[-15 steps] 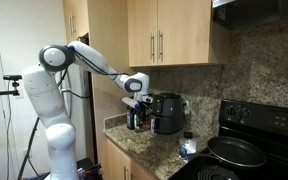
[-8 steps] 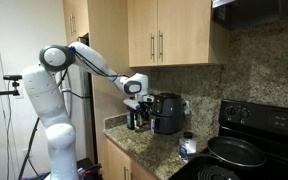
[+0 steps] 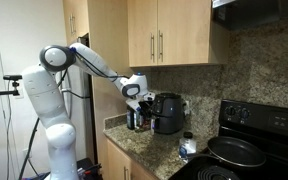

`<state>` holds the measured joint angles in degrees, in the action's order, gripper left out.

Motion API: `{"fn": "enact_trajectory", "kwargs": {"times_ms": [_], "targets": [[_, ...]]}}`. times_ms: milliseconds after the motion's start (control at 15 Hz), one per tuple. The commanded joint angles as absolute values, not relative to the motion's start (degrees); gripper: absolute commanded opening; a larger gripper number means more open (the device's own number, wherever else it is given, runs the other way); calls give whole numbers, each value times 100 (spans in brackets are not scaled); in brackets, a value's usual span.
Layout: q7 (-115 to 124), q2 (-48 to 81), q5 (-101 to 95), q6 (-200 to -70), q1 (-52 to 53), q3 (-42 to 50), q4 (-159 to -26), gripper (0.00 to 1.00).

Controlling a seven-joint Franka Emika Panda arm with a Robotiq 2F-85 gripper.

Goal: Close the air fryer

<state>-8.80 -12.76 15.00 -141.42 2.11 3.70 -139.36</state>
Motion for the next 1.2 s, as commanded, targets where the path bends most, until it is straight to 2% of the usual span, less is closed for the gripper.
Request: {"fn": "enact_trajectory", "kwargs": {"times_ms": [0, 133, 333, 533, 800, 1067, 1133], "targets": [[-866, -1278, 1502, -14135, 195, 352, -13942, 100], [-853, -1278, 1504, -14138, 195, 351, -13950, 100], [-1600, -1244, 1546, -13372, 304, 473, -13773, 100], [-1884, -1237, 1634, -13422, 313, 467, -13773, 100], [-1857, -1246, 1548, -14421, 288, 406, -13907, 100], [-2268, -1166, 2087, -16108, 564, 510, -14014, 100], [-1896, -1244, 1748, -15569, 436, 448, -13927, 100]]}}
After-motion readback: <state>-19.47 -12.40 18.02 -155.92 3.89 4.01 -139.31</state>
